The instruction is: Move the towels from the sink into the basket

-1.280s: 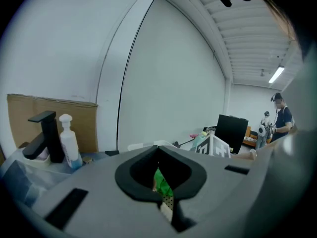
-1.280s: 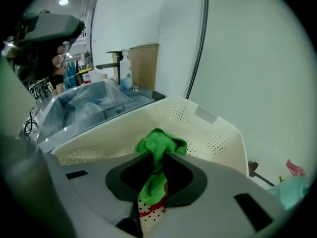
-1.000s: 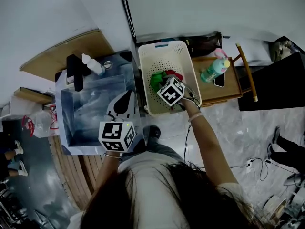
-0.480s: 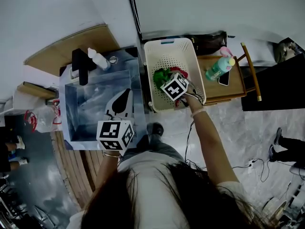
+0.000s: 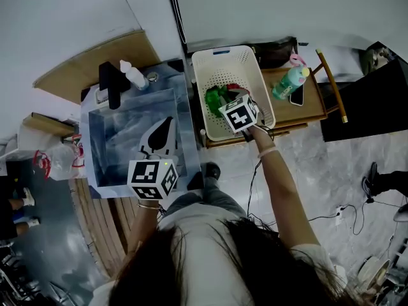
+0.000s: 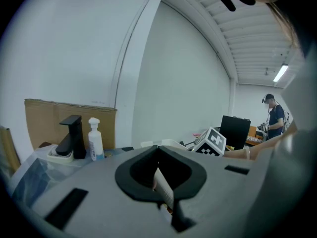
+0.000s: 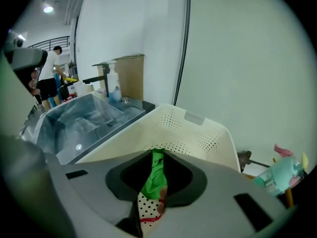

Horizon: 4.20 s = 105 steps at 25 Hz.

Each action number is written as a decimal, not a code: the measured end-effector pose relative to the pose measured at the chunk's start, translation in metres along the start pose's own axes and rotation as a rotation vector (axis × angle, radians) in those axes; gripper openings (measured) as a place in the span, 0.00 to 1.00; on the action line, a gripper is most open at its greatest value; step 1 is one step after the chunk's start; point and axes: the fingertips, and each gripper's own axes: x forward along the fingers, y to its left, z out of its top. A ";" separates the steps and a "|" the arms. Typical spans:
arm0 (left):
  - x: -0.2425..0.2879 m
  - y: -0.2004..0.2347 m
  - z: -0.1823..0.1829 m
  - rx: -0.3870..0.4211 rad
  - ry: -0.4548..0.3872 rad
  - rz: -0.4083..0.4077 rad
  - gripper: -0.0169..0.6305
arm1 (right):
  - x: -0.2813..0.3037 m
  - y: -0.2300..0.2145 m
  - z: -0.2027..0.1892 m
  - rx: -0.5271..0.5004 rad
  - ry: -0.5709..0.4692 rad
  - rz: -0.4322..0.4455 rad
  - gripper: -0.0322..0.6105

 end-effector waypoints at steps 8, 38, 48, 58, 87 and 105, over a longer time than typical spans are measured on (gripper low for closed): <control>-0.035 0.003 -0.006 0.001 -0.013 -0.003 0.04 | -0.029 0.005 0.002 0.105 -0.087 -0.073 0.15; -0.160 -0.034 -0.007 0.046 -0.148 -0.032 0.04 | -0.188 0.118 0.017 0.082 -0.364 -0.173 0.09; -0.202 -0.053 -0.009 0.083 -0.182 -0.052 0.04 | -0.237 0.159 0.014 0.047 -0.468 -0.204 0.09; -0.235 -0.069 -0.010 0.111 -0.222 -0.077 0.04 | -0.289 0.201 0.017 0.047 -0.582 -0.211 0.09; -0.290 -0.068 -0.004 0.118 -0.274 -0.104 0.04 | -0.375 0.272 0.017 0.074 -0.697 -0.261 0.09; -0.282 -0.071 -0.005 0.108 -0.275 -0.112 0.04 | -0.380 0.267 0.011 0.068 -0.701 -0.276 0.09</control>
